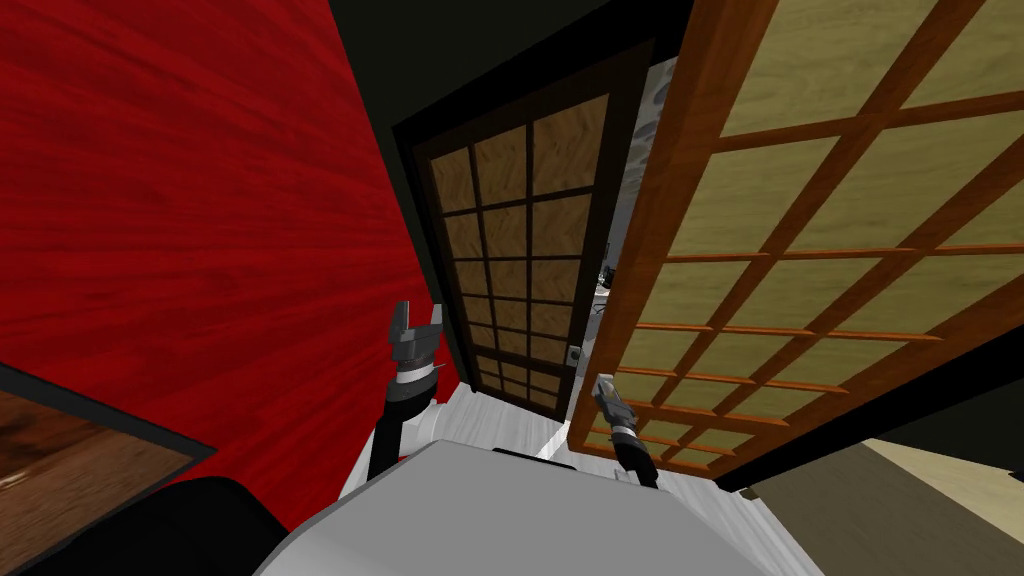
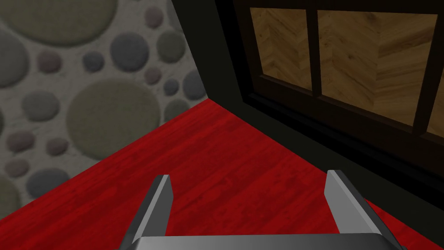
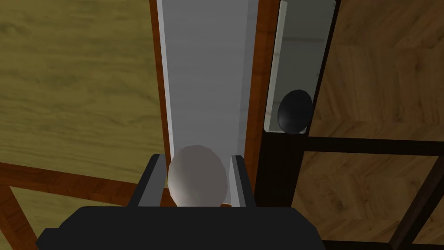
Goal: Pull the door open
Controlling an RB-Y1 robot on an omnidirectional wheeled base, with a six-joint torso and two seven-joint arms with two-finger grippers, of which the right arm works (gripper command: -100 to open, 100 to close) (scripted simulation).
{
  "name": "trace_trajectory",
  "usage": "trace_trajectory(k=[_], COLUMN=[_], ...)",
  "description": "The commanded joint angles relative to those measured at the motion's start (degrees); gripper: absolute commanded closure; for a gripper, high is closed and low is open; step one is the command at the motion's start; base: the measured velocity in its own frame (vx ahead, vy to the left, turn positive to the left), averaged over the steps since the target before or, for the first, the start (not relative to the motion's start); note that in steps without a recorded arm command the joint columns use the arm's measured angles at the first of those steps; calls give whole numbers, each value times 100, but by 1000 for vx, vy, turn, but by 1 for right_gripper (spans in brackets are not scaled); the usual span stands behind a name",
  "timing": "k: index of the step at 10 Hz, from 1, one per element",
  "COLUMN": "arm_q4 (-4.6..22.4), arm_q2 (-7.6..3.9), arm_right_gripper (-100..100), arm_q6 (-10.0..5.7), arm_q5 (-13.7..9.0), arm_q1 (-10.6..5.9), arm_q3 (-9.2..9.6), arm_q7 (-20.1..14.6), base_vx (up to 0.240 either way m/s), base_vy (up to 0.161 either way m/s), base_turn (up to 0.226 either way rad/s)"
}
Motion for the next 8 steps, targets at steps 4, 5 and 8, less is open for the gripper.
trace_trajectory(k=[4,5,8], arm_q4=[-95,-56,56], arm_q2=[-69,-135,-275], arm_right_gripper=[100,100,-100], arm_q6=[167,176,-11], arm_q5=[-94,-172,-57], arm_q1=[325,460,258], arm_q3=[-49,-67,96], arm_q7=[-244,-419,-404], base_vx=[-64,-150,-160], base_vy=[24,22,-1], base_turn=[-3,-2,45])
